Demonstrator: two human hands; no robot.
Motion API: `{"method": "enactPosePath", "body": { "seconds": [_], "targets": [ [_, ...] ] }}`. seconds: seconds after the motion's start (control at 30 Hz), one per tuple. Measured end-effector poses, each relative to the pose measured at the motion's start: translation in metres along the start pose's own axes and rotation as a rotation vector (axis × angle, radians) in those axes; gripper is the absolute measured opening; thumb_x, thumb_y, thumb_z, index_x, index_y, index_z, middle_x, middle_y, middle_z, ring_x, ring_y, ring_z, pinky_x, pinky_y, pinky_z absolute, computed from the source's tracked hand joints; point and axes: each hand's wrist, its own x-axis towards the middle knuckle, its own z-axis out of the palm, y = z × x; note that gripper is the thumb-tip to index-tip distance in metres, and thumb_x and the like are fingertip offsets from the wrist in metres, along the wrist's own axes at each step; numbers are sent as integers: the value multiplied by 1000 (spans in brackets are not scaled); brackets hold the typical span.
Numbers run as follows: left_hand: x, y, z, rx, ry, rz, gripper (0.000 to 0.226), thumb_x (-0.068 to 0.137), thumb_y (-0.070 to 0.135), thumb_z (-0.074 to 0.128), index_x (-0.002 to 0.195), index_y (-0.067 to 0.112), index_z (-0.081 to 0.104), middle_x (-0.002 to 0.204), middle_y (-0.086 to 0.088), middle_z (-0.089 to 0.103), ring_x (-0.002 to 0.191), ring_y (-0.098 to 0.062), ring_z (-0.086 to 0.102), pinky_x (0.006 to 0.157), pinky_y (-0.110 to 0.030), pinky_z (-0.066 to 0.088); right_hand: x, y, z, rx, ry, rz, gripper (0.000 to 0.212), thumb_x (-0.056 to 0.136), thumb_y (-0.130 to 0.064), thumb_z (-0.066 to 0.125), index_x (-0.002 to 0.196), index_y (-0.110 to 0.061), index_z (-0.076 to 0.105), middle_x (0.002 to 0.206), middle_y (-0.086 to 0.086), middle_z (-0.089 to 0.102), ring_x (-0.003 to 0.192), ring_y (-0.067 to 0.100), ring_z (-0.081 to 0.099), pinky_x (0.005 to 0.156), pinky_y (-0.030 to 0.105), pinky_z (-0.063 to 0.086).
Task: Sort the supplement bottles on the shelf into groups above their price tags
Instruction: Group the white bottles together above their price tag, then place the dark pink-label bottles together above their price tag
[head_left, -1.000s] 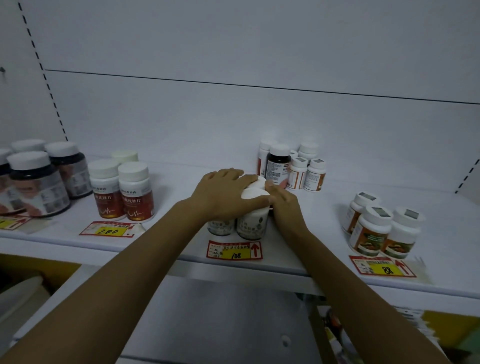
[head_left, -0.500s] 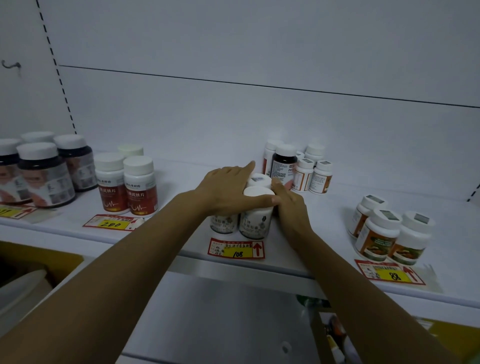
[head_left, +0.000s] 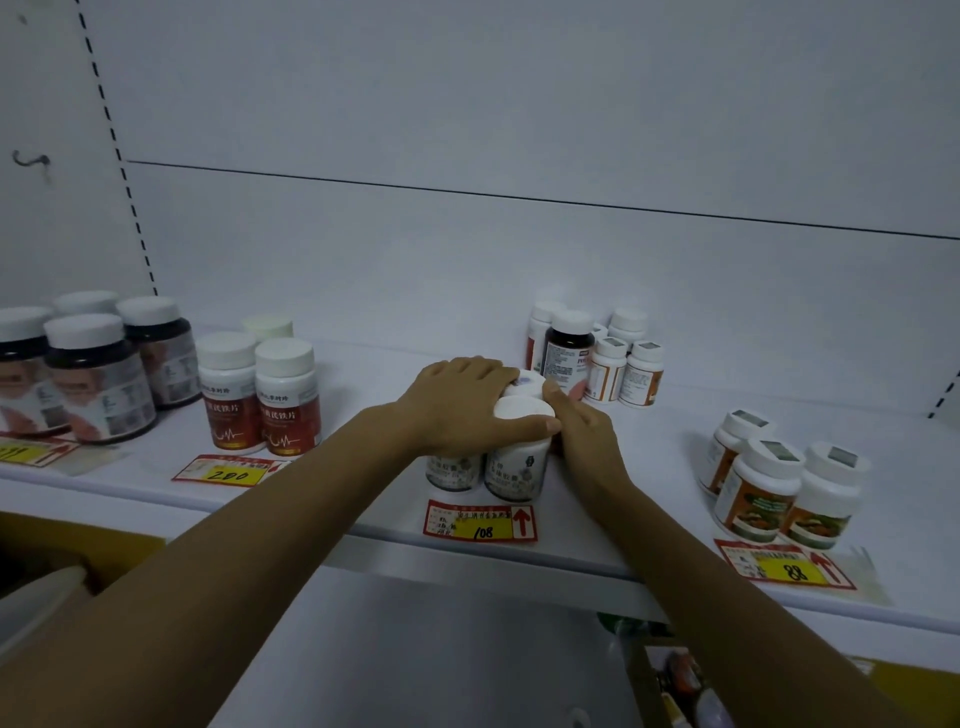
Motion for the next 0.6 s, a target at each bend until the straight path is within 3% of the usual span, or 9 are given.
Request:
{"method": "enactPosePath", "body": {
  "seconds": [0.07, 0.2, 0.3, 0.37, 0.47, 0.6],
  "targets": [
    [-1, 0, -1, 9, -16, 14, 86, 77, 78, 28, 145, 26, 22, 153, 0, 27, 137, -21, 28, 113, -43, 21, 1, -3, 0, 22, -10, 37, 37, 96, -40, 44, 122, -17, 56, 122, 11, 63, 107, 24, 61, 92, 36, 51],
    [6, 0, -14, -21, -65, 26, 99, 67, 87, 12, 146, 27, 21, 151, -3, 32, 135, -24, 32, 108, -47, 26, 17, -21, -3, 53, 1, 145, 40, 94, -46, 45, 112, -15, 64, 105, 7, 70, 95, 20, 66, 74, 31, 55],
    [15, 0, -24, 1, -9, 46, 84, 77, 78, 16, 140, 25, 35, 141, -4, 46, 125, -24, 46, 100, -44, 34, 35, -32, -6, -149, 81, 22, 25, 89, -37, 58, 92, -14, 68, 96, 6, 72, 91, 23, 67, 83, 41, 56],
    [20, -2, -27, 14, 16, 72, 79, 80, 76, 18, 133, 23, 43, 134, -2, 53, 118, -21, 51, 97, -42, 37, 48, -40, -8, -358, 185, -113, 16, 87, -28, 61, 89, -14, 68, 89, 3, 70, 86, 20, 66, 75, 32, 55],
    [29, -9, -30, 49, 28, 83, 75, 81, 76, 22, 130, 25, 46, 130, 1, 56, 115, -20, 53, 91, -39, 38, 75, -45, -12, -774, 307, -248, 23, 87, -29, 58, 104, -14, 65, 100, 3, 65, 92, 19, 60, 73, 28, 45],
    [38, -19, -34, 93, 28, 101, 64, 84, 70, 33, 126, 25, 49, 124, 2, 60, 110, -18, 55, 86, -33, 39, 111, -38, -14, -1052, 209, -218, 58, 88, -37, 56, 140, -17, 40, 140, 13, 46, 129, 31, 42, 102, 42, 37]
  ]
}}
